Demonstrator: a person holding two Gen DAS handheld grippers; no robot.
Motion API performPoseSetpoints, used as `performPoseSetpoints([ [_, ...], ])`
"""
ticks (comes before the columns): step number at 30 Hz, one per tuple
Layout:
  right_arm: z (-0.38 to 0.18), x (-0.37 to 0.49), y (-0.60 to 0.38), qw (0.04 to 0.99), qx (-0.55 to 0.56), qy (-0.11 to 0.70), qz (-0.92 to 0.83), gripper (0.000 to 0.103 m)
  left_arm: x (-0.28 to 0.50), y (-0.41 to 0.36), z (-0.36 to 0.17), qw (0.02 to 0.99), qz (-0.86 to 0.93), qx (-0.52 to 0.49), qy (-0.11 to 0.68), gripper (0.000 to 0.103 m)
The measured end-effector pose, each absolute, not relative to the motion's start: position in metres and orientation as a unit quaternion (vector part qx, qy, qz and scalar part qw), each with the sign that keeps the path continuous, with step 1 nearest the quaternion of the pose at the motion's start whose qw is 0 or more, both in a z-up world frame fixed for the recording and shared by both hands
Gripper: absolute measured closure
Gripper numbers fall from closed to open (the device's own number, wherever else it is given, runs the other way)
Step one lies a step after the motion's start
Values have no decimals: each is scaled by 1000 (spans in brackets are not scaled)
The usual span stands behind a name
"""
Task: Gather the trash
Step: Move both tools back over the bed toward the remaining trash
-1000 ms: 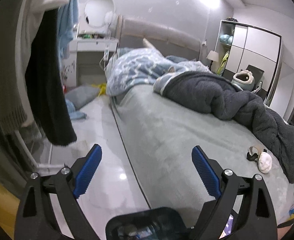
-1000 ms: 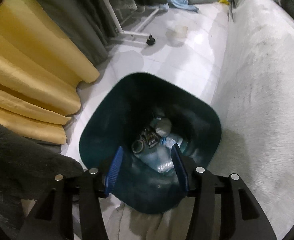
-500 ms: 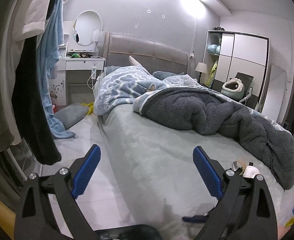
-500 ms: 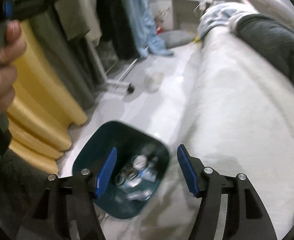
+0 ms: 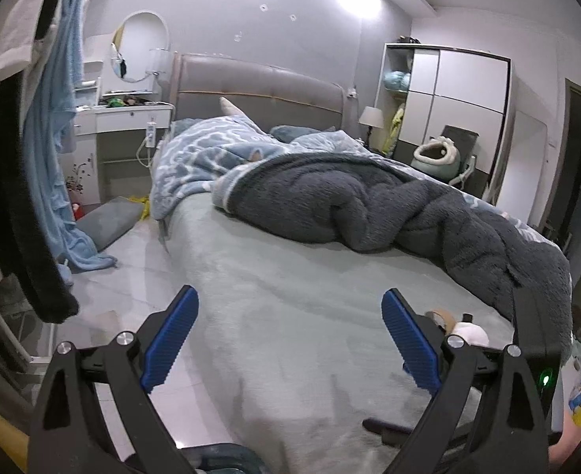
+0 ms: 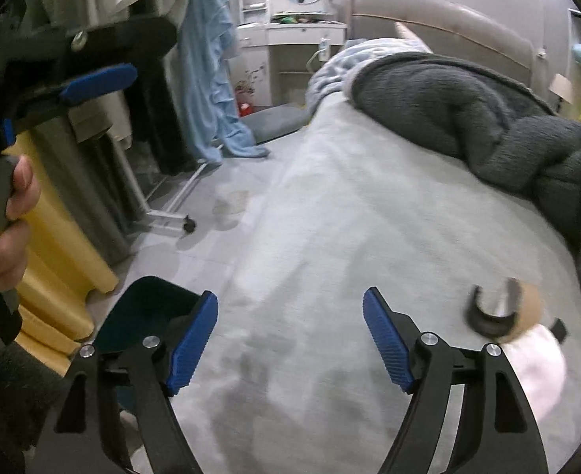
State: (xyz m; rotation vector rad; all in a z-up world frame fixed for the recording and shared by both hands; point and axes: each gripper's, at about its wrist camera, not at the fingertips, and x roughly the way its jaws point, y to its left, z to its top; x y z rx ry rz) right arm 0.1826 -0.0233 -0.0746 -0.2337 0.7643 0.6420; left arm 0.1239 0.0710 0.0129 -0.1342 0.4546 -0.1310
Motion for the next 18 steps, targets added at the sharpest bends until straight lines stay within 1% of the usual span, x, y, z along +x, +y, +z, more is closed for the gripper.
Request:
performPoseSetpoints([
  [9, -69, 188, -73, 894, -91, 352, 264, 23, 133, 40, 5, 966, -85, -57, 237, 7],
  [18, -70, 191, -123, 912, -87, 345, 203, 23, 140, 18, 0, 961, -103, -65, 248, 7],
])
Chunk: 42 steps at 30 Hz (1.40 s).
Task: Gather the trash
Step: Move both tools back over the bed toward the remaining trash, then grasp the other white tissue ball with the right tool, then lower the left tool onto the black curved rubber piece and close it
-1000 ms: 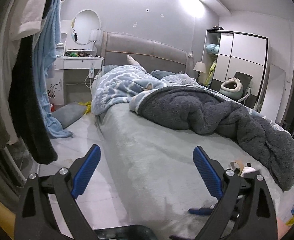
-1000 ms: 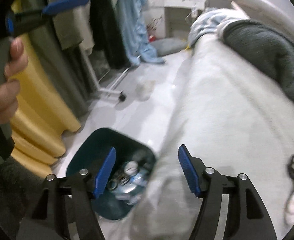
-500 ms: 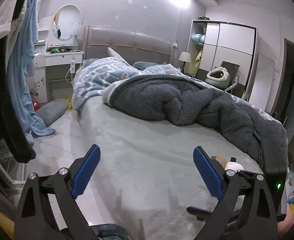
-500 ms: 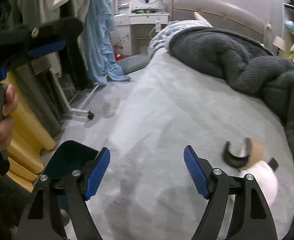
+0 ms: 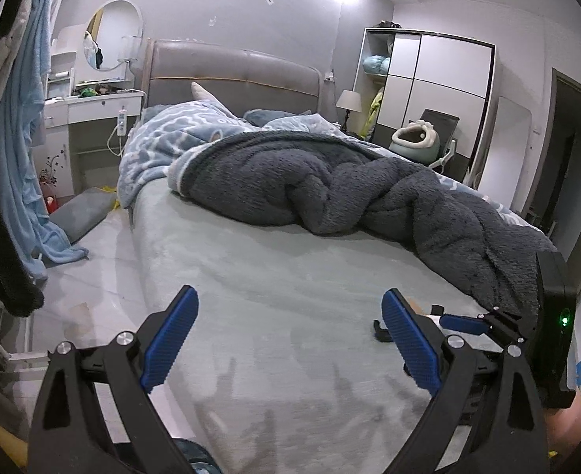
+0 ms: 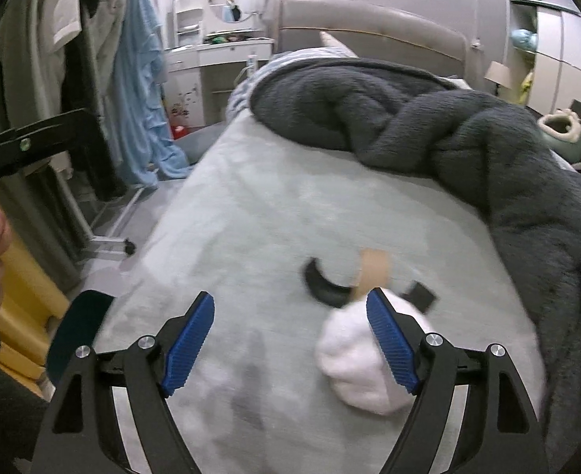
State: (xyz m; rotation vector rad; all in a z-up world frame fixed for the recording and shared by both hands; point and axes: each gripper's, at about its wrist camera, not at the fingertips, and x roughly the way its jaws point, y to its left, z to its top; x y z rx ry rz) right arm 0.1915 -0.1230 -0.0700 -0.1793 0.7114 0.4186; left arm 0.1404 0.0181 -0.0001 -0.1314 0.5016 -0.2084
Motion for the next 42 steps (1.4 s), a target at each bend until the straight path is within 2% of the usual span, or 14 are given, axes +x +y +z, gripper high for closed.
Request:
performPoseSetpoints([
  [9, -90, 197, -152, 909, -100, 368, 168, 23, 144, -5, -4, 958, -119, -54, 254, 7],
  [11, -92, 197, -158, 910, -104, 370, 157, 27, 145, -11, -5, 958, -123, -51, 255, 7],
  [13, -93, 198, -166, 910, -104, 373, 145, 37, 146, -16, -5, 957, -126, -49, 256, 7],
  [17, -97, 203, -185, 908, -91, 391, 121, 46, 146, -24, -6, 956, -132, -46, 257, 7],
  [19, -100, 206, -198, 906, -76, 402, 111, 59, 147, -29, -7, 955, -135, -45, 258, 7],
  [22, -99, 209, -213, 905, -38, 409, 116, 67, 148, -35, -9, 954, -142, -43, 259, 7],
  [26, -95, 207, -228, 903, -4, 410, 125, 68, 149, -45, -11, 953, -151, -42, 261, 7],
  [42, -74, 189, -252, 914, 7, 385, 131, 69, 159, -108, -27, 936, -223, -18, 273, 13],
])
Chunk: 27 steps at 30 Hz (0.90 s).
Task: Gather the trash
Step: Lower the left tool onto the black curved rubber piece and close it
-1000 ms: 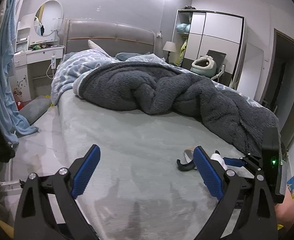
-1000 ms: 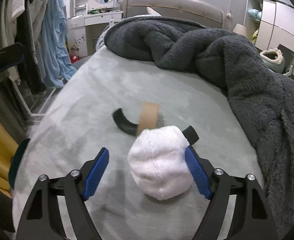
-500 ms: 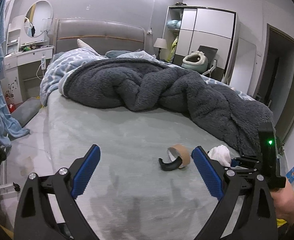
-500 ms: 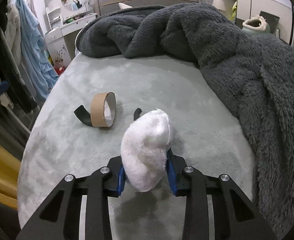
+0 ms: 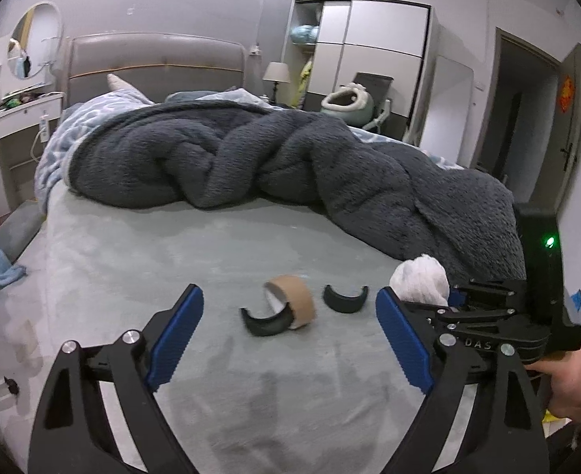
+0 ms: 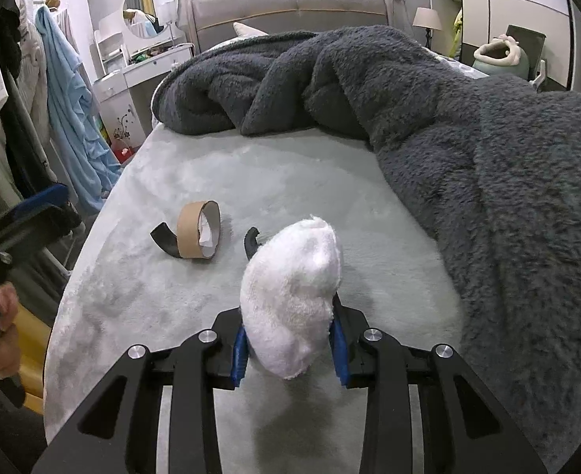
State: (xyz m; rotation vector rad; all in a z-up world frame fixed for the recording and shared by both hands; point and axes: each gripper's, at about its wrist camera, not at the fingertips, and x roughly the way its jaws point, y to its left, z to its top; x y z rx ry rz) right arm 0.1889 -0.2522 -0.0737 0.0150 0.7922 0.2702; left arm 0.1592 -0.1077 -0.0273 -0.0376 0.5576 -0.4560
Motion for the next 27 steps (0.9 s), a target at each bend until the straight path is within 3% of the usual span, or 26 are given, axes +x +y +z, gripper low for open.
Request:
performPoseSetpoints([
  [27, -76, 156, -296, 904, 7, 378, 199, 69, 214, -206, -81, 896, -258, 44, 358, 35],
])
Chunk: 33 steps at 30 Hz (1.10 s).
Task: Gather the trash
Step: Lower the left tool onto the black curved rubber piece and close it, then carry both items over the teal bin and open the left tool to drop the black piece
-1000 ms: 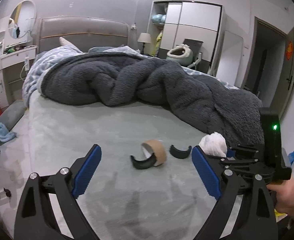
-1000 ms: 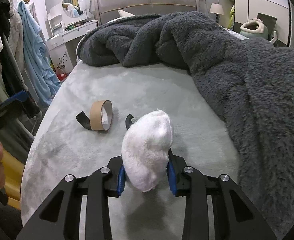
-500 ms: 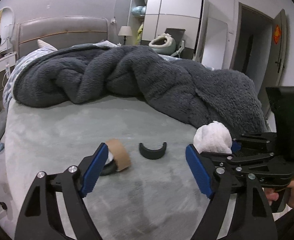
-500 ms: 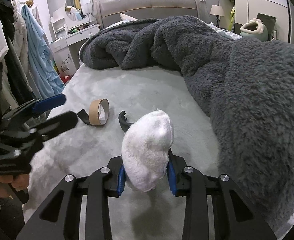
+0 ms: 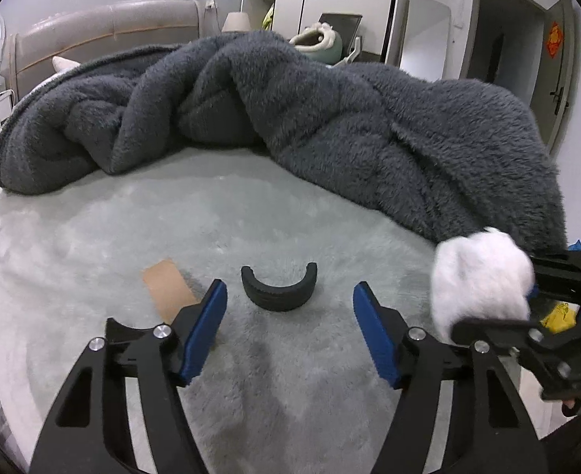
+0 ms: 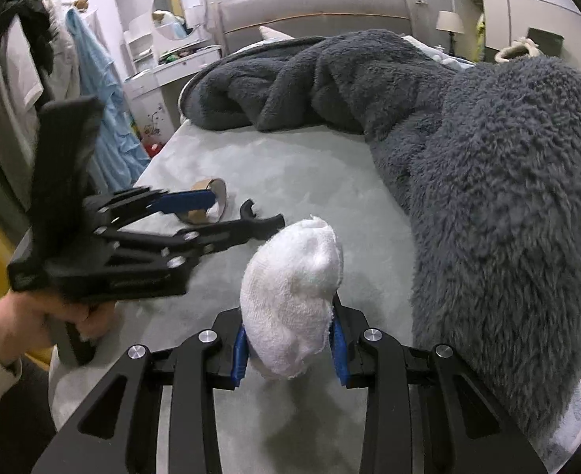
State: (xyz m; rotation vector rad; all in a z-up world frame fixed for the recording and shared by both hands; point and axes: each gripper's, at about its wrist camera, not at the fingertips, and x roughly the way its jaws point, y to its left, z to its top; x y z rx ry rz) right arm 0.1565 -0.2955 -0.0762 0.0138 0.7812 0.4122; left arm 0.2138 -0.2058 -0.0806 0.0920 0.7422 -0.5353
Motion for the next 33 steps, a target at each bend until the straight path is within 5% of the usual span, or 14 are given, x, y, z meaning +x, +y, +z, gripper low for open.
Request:
performPoseSetpoints([
  [13, -77, 145, -305, 898, 5, 377, 226, 69, 239, -225, -98, 879, -263, 60, 394, 40],
  [19, -78, 144, -305, 898, 0, 378, 226, 69, 250, -228, -101, 879, -250, 71, 400, 53],
  [33, -77, 145, -303, 897, 1, 381, 225, 69, 253, -234, -100, 877, -248, 95, 400, 56],
])
